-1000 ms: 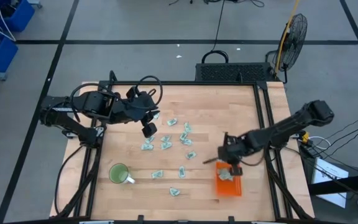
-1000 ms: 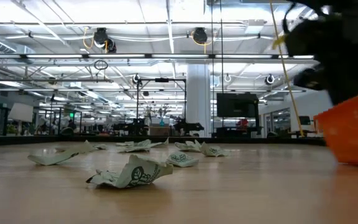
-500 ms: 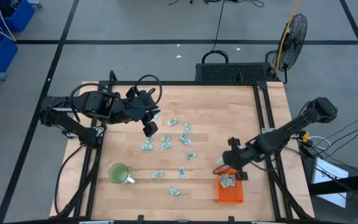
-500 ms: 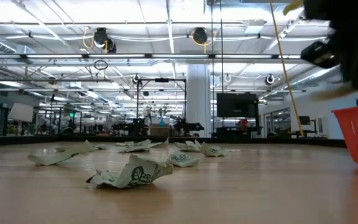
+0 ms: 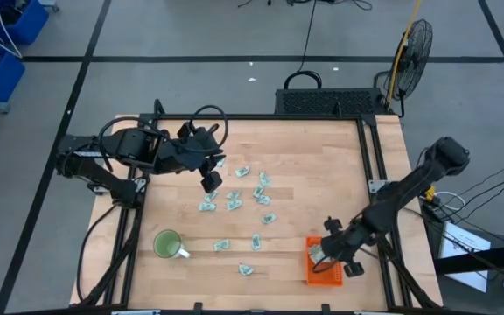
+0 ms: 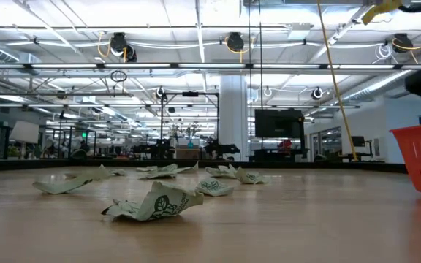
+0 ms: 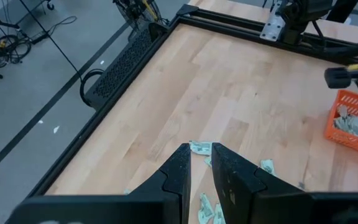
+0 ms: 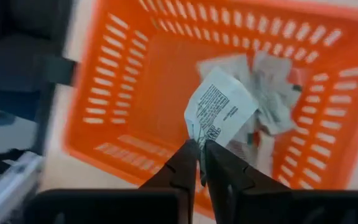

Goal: Pick and place Stevia / Truvia into bins
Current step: Put the stevia packet into the orange basket, then adjust the orange basket

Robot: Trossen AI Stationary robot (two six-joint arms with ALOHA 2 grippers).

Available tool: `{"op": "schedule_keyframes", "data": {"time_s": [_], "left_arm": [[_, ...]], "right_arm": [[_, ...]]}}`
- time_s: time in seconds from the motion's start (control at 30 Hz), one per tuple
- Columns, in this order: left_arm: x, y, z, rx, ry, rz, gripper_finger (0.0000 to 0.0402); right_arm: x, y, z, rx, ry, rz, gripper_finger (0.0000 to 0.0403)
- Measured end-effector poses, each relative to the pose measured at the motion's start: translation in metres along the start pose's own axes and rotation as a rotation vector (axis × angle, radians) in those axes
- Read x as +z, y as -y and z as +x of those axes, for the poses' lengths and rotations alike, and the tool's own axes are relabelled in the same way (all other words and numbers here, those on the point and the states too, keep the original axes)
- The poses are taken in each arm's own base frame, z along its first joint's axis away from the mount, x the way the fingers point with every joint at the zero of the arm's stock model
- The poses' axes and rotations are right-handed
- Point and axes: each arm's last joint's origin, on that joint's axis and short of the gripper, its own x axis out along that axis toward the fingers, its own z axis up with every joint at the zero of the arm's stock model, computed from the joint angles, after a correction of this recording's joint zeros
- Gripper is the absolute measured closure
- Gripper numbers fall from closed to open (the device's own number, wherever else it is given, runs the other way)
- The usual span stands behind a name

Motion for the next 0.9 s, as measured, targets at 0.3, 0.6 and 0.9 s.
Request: {"op": "schedule_keyframes", "data": {"time_s": [0.3, 0.6, 0.9], "left_arm": [[0.0, 0.0, 0.0, -0.002, 0.002, -0.003, 0.033], [0.0, 0.0, 0.0, -0.002, 0.002, -0.003, 0.033], [0.0, 0.0, 0.0, -0.002, 0.002, 0.018, 0.033]], "right_arm": [[0.008, 0.015, 0.002, -0.143, 0.067, -0.065, 0.0314], [0.016, 0.039, -0.002, -0.241, 0.069, -0.1, 0.0278], [0.023, 0.068, -0.009, -0.371, 0.068, -0.107, 0.0281]]}}
